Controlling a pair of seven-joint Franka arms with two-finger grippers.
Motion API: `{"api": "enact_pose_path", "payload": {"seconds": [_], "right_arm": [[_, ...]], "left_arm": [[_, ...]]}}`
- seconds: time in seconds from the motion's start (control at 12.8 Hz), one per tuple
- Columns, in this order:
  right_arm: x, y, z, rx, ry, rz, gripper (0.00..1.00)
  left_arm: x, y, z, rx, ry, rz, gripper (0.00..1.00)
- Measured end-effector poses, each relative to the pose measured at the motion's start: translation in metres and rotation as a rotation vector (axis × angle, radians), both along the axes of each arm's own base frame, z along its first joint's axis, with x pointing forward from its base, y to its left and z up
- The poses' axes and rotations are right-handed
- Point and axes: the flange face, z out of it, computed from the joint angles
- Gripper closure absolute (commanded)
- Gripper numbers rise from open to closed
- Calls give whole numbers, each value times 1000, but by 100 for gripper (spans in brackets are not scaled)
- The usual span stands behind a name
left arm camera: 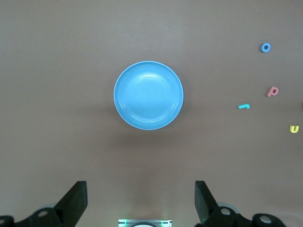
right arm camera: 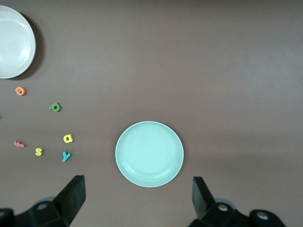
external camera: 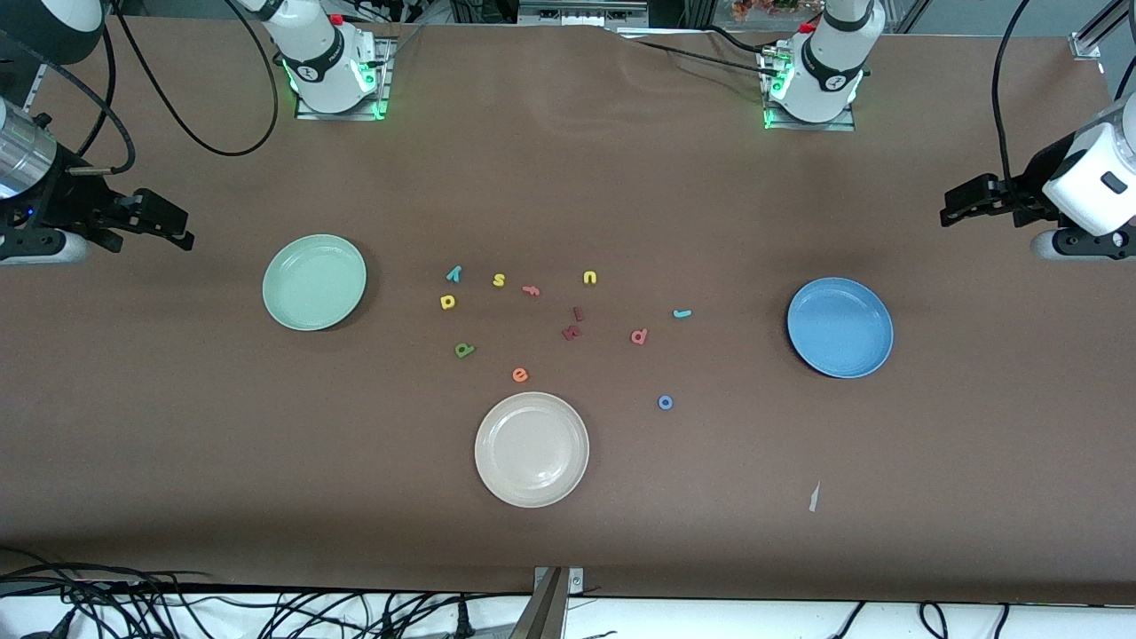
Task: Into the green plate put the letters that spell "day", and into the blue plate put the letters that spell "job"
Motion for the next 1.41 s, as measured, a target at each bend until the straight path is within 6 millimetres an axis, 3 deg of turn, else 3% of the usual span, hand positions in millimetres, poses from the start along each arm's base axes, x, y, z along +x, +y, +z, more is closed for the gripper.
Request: {"api": "enact_pose_path", "payload": {"seconds": [0.23, 0.55, 1.41], "right_arm": [[-5, 2, 14, -29, 24, 15, 0], [-4, 11, 15, -48, 25, 35, 0], [-3, 9, 13, -48, 30, 32, 0]], "left_arm": [[0, 0, 0, 0, 1, 0, 0], [0, 0, -1, 0, 2, 0, 0], [0, 0, -1, 0, 2, 0, 0]]}}
